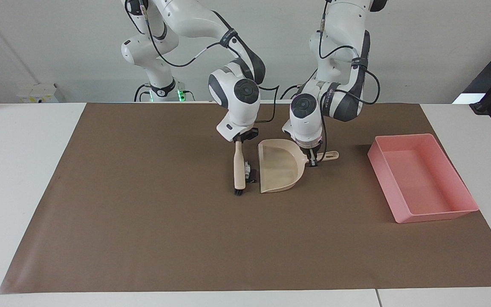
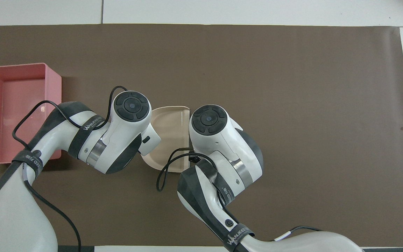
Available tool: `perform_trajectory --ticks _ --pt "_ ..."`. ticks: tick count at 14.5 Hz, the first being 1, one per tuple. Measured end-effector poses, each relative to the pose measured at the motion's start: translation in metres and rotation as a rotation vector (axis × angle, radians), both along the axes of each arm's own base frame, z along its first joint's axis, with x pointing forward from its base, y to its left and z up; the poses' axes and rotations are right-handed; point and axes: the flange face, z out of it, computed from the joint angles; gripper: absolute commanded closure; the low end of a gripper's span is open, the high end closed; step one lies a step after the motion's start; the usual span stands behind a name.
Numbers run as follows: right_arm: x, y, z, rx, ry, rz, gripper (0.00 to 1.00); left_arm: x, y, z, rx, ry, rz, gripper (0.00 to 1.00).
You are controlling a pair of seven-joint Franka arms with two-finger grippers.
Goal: Clean e-waste and dump in bin
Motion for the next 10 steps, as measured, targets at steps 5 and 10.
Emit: perform_trajectory --ticks 5,10 --pt "0.002 0.030 0.004 0.349 0.037 -0.018 1.00 0.000 0.000 0.000 0.004 0.002 0.008 0.99" --pt "0.005 0.041 0.014 0.451 0.033 -0.064 0.99 0.001 0.002 0.000 0.005 0.003 0.012 0.99"
